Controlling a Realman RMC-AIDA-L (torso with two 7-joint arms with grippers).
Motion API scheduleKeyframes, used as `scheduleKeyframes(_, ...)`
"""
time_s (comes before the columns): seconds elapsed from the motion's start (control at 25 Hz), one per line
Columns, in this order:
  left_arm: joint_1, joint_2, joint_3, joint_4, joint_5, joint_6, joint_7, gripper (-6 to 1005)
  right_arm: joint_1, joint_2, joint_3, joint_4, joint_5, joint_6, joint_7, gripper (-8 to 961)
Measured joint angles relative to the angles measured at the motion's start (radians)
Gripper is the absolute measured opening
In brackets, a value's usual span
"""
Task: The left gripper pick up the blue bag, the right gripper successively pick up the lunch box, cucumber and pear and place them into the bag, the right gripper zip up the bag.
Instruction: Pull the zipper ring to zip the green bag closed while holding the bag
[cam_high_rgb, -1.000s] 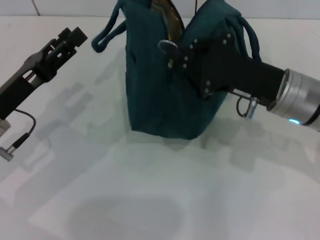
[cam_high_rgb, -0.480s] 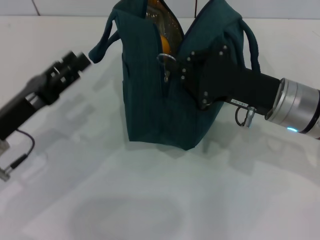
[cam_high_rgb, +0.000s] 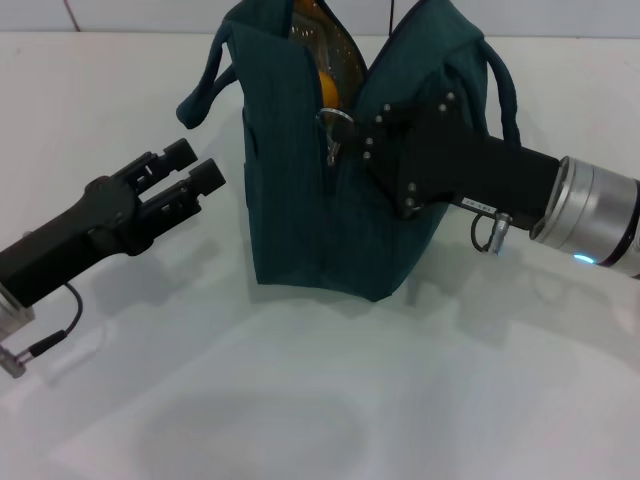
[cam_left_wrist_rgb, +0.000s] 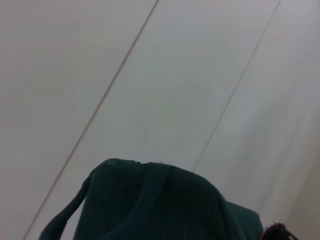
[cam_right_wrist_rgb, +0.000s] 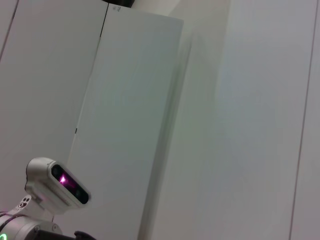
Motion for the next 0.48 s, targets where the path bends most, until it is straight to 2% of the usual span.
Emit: scheduleKeyframes(0.48, -0.08, -0.001, 0.005, -0.012, 0.071, -0.002, -0.078, 726, 0.005, 0.0, 0.0, -0.001, 0.001, 0.0, 0.001, 10)
